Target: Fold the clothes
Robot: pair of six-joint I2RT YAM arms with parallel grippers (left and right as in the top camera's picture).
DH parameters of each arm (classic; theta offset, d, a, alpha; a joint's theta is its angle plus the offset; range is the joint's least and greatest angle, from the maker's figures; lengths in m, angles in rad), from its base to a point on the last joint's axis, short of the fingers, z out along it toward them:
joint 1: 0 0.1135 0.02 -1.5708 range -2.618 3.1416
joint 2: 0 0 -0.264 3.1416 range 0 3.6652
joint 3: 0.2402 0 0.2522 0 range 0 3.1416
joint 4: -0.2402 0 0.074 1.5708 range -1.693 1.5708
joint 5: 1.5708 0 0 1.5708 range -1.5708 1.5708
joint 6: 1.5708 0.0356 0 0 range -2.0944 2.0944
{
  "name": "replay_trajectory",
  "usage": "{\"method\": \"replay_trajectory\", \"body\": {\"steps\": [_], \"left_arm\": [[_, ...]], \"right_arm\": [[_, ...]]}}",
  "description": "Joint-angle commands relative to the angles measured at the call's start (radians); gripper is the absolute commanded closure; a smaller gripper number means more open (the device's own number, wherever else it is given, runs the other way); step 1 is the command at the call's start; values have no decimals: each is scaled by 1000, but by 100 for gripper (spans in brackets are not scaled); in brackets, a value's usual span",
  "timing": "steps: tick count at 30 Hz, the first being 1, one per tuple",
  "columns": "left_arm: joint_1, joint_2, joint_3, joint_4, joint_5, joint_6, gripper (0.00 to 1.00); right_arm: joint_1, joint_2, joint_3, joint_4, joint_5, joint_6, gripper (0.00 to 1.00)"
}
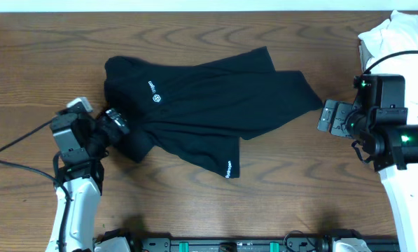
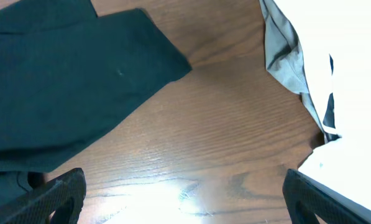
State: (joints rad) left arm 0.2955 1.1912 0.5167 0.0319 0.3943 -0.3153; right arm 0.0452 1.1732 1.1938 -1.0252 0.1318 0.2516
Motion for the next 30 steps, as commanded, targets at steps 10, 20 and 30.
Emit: {"method": "replay_trajectory", "body": {"steps": [10,20,30], "left_arm": [[-349,3,-2,-480,279,-204,2],[-644,4,-50,-345,-49,-623,16],[-729,56,-79,-163,-177,-671,42]], "right_arm": [[-10,3,3,0,11,-13,1],[-10,3,3,-12,11,-13,1],[-10,3,3,-14,11,-14,1]]}}
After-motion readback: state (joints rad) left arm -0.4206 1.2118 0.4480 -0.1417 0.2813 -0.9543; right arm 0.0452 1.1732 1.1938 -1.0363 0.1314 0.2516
